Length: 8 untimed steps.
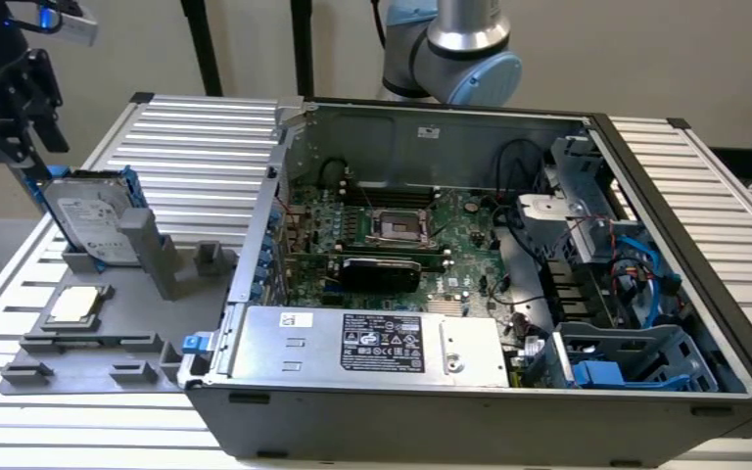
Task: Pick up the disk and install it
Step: 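Pick up the disk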
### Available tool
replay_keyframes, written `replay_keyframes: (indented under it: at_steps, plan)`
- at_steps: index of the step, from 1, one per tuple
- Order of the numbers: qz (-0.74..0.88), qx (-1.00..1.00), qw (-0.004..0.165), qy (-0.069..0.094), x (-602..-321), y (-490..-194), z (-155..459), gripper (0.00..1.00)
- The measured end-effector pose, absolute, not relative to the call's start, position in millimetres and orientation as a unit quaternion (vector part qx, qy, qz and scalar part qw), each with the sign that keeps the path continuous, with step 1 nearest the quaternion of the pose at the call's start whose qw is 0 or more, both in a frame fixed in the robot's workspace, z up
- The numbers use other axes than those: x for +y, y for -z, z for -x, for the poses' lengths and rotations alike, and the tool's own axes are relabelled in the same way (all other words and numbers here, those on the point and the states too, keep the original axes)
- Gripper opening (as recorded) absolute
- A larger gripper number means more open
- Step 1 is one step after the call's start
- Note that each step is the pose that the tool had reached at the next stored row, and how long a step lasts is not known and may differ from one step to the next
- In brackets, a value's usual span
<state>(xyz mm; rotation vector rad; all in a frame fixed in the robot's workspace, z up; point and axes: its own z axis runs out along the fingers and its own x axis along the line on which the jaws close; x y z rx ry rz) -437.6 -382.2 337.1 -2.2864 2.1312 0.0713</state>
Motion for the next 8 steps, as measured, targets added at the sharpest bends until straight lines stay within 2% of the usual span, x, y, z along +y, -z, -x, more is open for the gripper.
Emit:
replay_keyframes:
  at_steps: [8]
  plan:
    - [0.731,0.682,0.008,-0.023,-382.2,-322.6,437.6,0.54]
